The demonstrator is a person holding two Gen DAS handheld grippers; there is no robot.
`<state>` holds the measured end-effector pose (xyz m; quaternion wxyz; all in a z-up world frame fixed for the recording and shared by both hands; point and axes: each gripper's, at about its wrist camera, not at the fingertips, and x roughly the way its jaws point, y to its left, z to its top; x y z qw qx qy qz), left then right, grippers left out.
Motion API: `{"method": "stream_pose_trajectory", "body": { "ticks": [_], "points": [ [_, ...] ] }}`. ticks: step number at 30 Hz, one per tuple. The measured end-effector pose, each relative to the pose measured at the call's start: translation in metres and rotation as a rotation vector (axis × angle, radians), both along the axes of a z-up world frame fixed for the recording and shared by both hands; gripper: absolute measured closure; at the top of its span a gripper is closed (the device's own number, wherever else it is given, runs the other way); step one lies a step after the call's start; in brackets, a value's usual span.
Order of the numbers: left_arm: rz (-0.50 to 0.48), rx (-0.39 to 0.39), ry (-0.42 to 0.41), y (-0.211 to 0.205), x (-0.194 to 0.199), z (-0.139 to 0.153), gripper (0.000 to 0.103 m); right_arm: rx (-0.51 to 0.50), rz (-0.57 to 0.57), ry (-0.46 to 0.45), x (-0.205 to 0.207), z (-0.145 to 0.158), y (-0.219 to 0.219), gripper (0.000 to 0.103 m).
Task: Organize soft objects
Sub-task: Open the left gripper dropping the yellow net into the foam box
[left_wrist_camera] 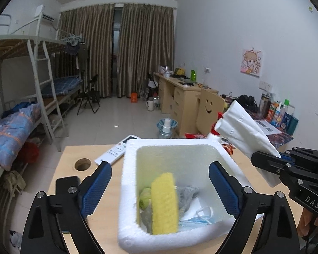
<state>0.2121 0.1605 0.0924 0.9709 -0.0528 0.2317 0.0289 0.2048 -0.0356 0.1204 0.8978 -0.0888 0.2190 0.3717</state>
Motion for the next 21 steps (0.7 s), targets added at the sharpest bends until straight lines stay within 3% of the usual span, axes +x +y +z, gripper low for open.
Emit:
{"method": "stream_pose_trajectory", "body": {
  "ticks": [4,21],
  "points": [
    [0.036,0.013,-0.022,0.007,-0.014,0.003,0.004,-0.006,0.009,-0.005,-0.003,0.002,0.004,0.092],
    [0.107,0.016,-0.046,0.033,-0.039,0.008,0.002,-0.036,0.042,0.015,0.003,-0.002,0.037,0.092]
  ]
}}
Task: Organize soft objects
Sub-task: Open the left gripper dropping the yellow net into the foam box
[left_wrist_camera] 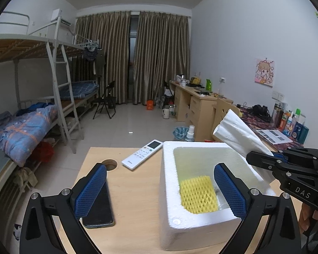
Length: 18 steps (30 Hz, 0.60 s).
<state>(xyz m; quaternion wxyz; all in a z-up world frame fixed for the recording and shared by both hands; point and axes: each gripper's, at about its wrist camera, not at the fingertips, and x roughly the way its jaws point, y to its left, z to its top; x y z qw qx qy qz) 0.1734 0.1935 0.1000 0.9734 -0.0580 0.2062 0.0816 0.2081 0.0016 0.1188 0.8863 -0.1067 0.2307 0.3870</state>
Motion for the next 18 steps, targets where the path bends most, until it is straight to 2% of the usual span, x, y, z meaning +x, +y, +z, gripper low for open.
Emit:
{"method": "stream_pose_trajectory", "body": {
  "ticks": [18],
  "points": [
    [0.015,-0.016,0.019,0.01,0.002,-0.009,0.002,-0.032,0.009,0.033,0.015,-0.008,0.022,0.092]
  ]
}}
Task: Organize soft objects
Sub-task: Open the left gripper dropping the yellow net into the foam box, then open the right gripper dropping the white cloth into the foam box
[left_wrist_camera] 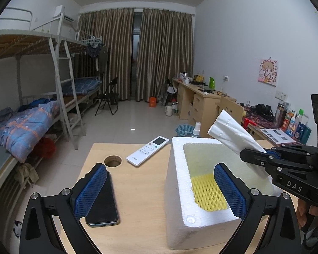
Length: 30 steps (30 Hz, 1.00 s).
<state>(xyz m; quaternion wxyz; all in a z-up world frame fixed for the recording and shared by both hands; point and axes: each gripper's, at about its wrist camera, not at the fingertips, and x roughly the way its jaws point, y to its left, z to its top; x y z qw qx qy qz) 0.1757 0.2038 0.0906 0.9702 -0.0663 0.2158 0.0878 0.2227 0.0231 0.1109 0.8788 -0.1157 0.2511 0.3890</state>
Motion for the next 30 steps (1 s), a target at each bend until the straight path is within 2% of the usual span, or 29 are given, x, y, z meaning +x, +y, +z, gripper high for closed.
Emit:
{"method": "stream_pose_trajectory", "body": {
  "ticks": [10,13,15,17,26,30],
  "points": [
    [-0.003,-0.02,0.008,0.013,0.003,-0.009,0.002,-0.032,-0.012,0.024,0.007,-0.009,0.011,0.092],
    [-0.001,-0.024,0.015,0.015,0.005,-0.012,0.002,-0.042,-0.017,0.039,0.01,-0.013,0.015,0.079],
    [-0.001,-0.029,0.018,0.017,0.006,-0.014,0.002,-0.044,-0.017,0.044,0.011,-0.015,0.016,0.056],
    [-0.002,-0.032,0.02,0.017,0.006,-0.015,0.002,-0.043,-0.021,0.041,0.011,-0.015,0.016,0.049],
    [0.0,-0.029,0.021,0.017,0.007,-0.016,0.002,-0.029,-0.022,0.038,0.008,-0.011,0.014,0.047],
    [0.006,-0.024,0.025,0.015,0.007,-0.015,0.002,-0.015,-0.026,0.032,0.005,-0.008,0.007,0.038]
  ]
}}
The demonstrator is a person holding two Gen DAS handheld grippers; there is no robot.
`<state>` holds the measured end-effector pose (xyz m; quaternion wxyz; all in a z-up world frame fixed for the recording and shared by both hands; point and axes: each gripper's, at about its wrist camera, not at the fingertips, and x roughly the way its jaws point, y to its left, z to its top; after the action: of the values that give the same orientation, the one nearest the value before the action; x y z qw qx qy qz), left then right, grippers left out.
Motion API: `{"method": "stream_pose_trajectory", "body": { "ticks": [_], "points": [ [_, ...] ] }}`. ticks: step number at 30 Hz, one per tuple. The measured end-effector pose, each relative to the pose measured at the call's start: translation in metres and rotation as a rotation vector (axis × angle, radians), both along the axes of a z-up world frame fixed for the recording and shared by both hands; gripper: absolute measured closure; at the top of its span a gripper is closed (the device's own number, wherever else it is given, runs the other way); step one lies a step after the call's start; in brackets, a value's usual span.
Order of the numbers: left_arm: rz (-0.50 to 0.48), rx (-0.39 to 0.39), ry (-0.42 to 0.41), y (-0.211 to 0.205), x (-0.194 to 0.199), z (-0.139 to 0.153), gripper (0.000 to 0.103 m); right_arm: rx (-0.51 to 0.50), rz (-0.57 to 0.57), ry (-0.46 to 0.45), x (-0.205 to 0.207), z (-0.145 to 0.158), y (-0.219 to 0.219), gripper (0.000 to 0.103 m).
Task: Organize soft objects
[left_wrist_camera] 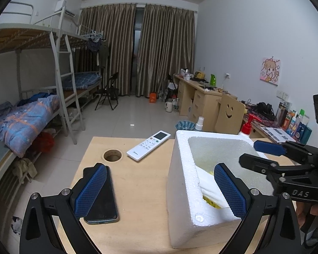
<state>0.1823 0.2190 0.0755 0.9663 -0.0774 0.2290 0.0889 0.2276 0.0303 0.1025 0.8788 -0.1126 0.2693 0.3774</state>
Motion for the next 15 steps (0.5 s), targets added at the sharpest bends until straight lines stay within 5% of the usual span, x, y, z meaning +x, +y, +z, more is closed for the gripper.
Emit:
{"method": "stream_pose_trajectory", "body": {
  "ticks": [9,15],
  "points": [
    [0.012,0.023,-0.005,-0.019,-0.005,0.007,0.002,0.046,-0.034,-0.033,-0.01,0.012,-0.025,0.018],
    [0.004,0.044,-0.02,-0.033,-0.012,0.014,0.002,0.071,-0.064,-0.051,-0.018,0.018,-0.047,0.016]
  ]
}}
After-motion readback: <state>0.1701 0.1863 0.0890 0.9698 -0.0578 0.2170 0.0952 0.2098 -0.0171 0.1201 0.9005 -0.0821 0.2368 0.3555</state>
